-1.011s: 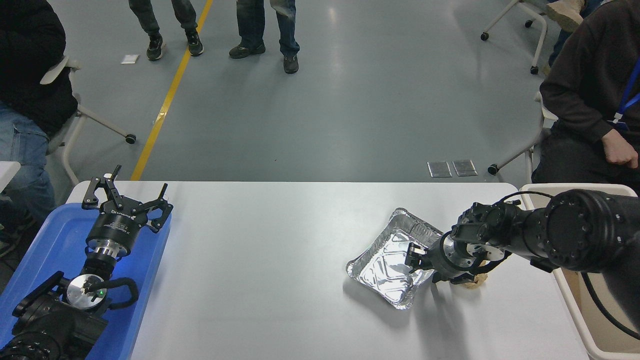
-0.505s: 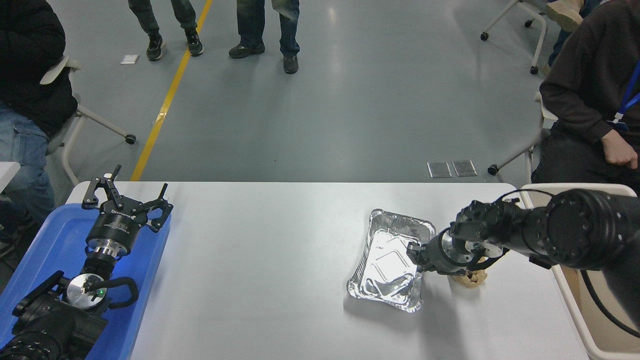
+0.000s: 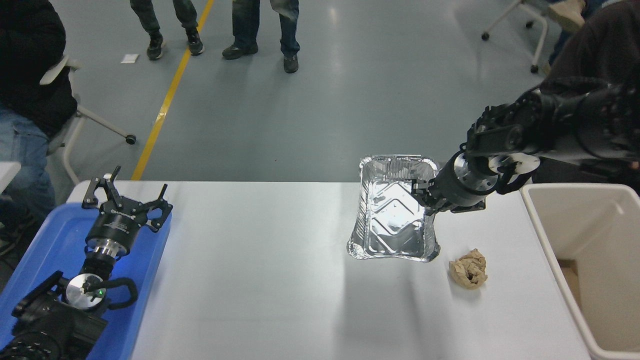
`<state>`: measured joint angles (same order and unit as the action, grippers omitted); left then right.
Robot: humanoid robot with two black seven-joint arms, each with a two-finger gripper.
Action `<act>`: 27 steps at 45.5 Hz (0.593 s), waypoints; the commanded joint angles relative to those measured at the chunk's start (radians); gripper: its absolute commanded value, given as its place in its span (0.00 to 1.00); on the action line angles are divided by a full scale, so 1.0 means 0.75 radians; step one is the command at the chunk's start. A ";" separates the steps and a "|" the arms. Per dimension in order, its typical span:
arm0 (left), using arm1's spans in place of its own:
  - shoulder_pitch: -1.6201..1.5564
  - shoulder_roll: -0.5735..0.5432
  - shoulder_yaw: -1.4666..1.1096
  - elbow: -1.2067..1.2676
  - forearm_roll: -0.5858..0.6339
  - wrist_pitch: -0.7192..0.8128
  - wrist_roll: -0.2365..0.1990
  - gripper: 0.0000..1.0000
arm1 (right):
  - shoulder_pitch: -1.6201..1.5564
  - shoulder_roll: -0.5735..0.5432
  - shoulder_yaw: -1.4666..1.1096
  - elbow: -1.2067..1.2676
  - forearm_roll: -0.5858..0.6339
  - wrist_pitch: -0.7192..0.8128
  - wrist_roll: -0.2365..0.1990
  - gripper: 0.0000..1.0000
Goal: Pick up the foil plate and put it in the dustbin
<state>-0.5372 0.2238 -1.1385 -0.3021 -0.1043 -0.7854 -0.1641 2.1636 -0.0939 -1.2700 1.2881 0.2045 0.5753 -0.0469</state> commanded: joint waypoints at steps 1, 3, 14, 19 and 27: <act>0.000 0.000 -0.002 0.000 0.000 0.000 0.000 0.99 | 0.414 -0.089 -0.023 0.080 -0.138 0.280 0.001 0.00; 0.000 0.000 -0.002 0.000 0.000 0.000 0.000 0.99 | 0.439 -0.096 -0.025 0.082 -0.154 0.280 0.001 0.00; 0.000 0.000 -0.002 0.000 0.000 0.000 0.000 0.99 | 0.498 -0.098 -0.106 0.082 -0.168 0.280 0.001 0.00; 0.000 0.000 -0.002 0.000 0.000 0.000 0.000 0.99 | 0.484 -0.175 -0.158 0.076 -0.248 0.280 0.003 0.00; 0.000 0.000 -0.002 0.000 0.000 0.000 0.000 0.99 | 0.359 -0.427 -0.286 0.029 -0.628 0.101 0.015 0.00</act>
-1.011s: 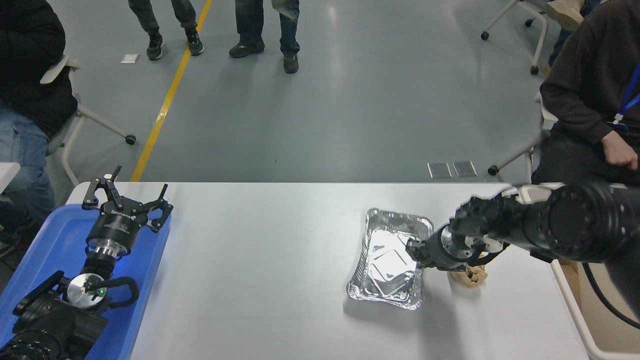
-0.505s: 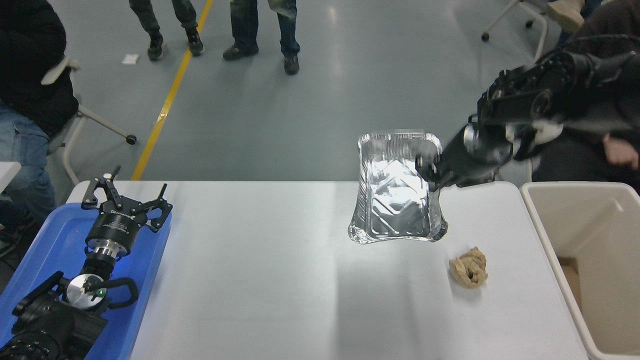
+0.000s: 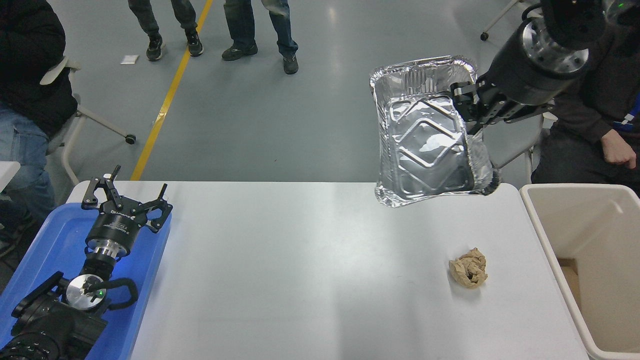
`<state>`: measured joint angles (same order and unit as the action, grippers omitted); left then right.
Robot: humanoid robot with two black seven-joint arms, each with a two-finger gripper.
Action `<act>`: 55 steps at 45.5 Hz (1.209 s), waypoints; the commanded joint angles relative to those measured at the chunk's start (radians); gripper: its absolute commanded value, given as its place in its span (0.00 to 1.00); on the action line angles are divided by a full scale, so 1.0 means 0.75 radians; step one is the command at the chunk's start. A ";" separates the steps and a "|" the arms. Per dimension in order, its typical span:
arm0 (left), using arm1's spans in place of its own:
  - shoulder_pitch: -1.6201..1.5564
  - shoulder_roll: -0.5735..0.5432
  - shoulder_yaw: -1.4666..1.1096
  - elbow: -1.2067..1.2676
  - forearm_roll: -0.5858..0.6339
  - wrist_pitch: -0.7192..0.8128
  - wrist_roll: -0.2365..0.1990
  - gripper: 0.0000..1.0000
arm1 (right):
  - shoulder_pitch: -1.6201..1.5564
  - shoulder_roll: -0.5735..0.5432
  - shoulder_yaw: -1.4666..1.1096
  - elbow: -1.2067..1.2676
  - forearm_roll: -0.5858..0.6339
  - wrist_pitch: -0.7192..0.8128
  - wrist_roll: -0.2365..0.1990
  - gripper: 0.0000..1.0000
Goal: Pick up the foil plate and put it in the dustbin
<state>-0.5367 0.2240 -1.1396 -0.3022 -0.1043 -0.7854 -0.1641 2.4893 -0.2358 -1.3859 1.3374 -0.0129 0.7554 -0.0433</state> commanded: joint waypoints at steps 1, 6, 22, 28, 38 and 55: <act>0.000 0.000 0.000 0.000 0.000 0.000 0.000 0.99 | -0.102 -0.284 -0.150 -0.051 -0.385 -0.180 0.013 0.00; 0.000 -0.002 0.000 0.000 0.000 0.000 -0.002 0.99 | -0.314 -0.483 -0.220 -0.183 -0.549 -0.399 0.039 0.00; 0.000 -0.002 -0.002 0.000 -0.002 0.000 -0.002 0.99 | -1.287 -0.759 -0.008 -0.744 -0.619 -0.923 0.187 0.00; 0.000 -0.002 -0.002 0.000 -0.002 0.000 -0.002 0.99 | -1.670 -0.741 0.273 -0.916 -0.631 -0.981 0.187 0.00; 0.000 -0.002 -0.002 0.000 -0.002 0.000 -0.002 0.99 | -2.114 -0.529 0.496 -1.318 -0.666 -0.987 0.187 0.00; -0.002 -0.002 -0.002 0.000 -0.002 0.000 -0.002 0.99 | -2.196 -0.442 0.512 -1.345 -0.699 -0.985 0.184 0.29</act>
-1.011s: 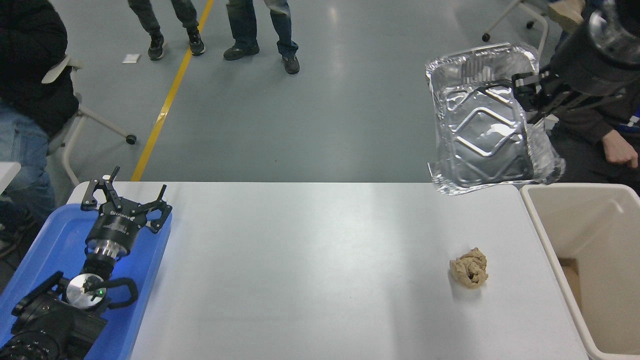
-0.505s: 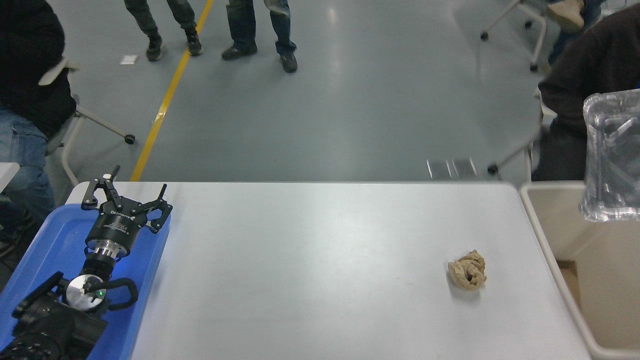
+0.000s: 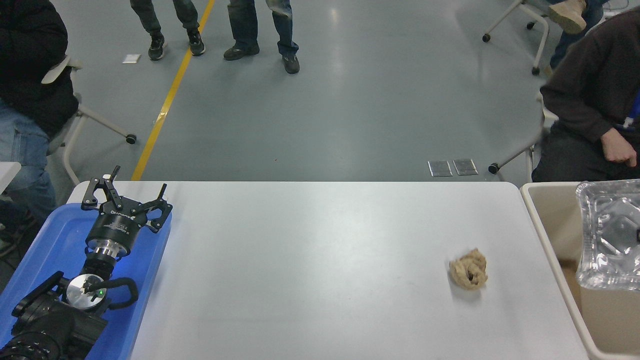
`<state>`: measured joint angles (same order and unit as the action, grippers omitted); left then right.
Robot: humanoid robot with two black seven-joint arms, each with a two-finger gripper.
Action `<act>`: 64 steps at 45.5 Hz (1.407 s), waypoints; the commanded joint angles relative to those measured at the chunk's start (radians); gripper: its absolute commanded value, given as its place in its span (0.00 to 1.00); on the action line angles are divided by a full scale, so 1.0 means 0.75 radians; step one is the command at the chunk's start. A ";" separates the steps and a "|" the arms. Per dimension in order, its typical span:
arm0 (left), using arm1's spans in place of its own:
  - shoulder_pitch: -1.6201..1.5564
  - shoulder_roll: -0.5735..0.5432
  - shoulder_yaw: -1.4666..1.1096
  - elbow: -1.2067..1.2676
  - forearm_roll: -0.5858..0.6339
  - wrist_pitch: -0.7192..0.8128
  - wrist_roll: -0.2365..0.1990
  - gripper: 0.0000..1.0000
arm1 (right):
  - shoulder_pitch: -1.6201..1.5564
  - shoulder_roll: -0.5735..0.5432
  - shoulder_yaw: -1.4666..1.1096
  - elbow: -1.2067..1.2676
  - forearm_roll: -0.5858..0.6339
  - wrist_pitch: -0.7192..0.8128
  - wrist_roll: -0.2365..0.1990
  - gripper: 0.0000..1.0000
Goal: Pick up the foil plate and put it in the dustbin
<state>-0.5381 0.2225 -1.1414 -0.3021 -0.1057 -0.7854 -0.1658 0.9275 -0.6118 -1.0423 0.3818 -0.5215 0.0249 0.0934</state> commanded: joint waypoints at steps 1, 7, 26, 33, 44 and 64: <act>0.000 0.000 0.000 0.000 0.002 0.000 0.000 0.99 | -0.114 0.061 0.058 -0.071 -0.020 -0.011 0.002 0.69; 0.000 0.000 0.000 0.000 0.002 0.000 0.000 0.99 | -0.106 0.071 0.140 -0.033 -0.018 0.002 -0.004 1.00; -0.002 0.000 0.004 0.000 0.002 0.000 0.002 0.99 | 0.830 -0.117 -0.081 0.812 -0.131 0.161 -0.010 1.00; 0.000 0.000 0.004 0.000 0.002 0.000 0.002 0.99 | 1.374 -0.097 -0.206 1.178 -0.125 0.559 -0.004 1.00; 0.000 0.000 0.004 0.000 0.002 0.000 0.002 0.99 | 1.764 0.220 -0.177 1.450 0.288 0.912 -0.008 1.00; 0.002 -0.002 0.000 0.002 0.000 0.000 0.000 0.99 | 1.882 0.670 -0.157 1.454 0.599 1.014 -0.012 1.00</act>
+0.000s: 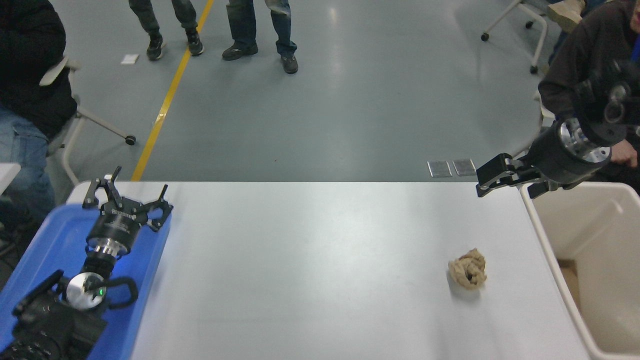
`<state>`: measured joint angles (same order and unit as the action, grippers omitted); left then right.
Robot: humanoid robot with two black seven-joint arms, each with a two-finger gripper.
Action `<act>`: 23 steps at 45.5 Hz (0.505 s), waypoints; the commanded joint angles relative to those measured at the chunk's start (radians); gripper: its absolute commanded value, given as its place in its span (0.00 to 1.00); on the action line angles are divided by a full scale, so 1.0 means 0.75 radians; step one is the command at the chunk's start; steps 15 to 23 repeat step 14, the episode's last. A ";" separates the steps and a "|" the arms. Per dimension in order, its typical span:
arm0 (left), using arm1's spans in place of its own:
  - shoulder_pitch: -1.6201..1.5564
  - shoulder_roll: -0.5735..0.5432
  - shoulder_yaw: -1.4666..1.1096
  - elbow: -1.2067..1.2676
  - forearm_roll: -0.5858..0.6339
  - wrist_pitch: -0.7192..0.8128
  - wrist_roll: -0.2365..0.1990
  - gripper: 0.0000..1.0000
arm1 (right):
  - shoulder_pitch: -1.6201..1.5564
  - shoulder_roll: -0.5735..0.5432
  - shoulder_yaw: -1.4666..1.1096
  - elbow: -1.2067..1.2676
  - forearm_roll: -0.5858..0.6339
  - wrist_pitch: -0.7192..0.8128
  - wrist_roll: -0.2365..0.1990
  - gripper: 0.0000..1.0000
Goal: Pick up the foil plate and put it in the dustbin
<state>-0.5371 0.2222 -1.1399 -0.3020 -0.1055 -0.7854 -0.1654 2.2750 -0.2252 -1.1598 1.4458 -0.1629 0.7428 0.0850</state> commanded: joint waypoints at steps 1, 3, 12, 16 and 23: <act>0.000 -0.002 -0.002 0.002 0.000 0.000 0.000 0.99 | 0.086 0.153 -0.004 0.036 0.121 0.057 -0.001 1.00; 0.000 -0.002 -0.002 0.002 0.000 0.000 0.000 0.99 | 0.086 0.151 -0.010 0.036 0.121 0.057 -0.003 1.00; 0.000 -0.002 -0.002 0.002 0.000 0.000 0.000 0.99 | 0.088 0.145 -0.029 0.036 0.117 0.057 -0.003 1.00; 0.000 -0.002 -0.002 0.002 0.000 0.000 0.000 0.99 | 0.086 0.145 -0.037 0.036 0.119 0.057 -0.001 1.00; 0.000 -0.002 -0.002 0.002 0.000 0.000 0.000 0.99 | 0.086 0.145 -0.037 0.036 0.119 0.057 -0.001 1.00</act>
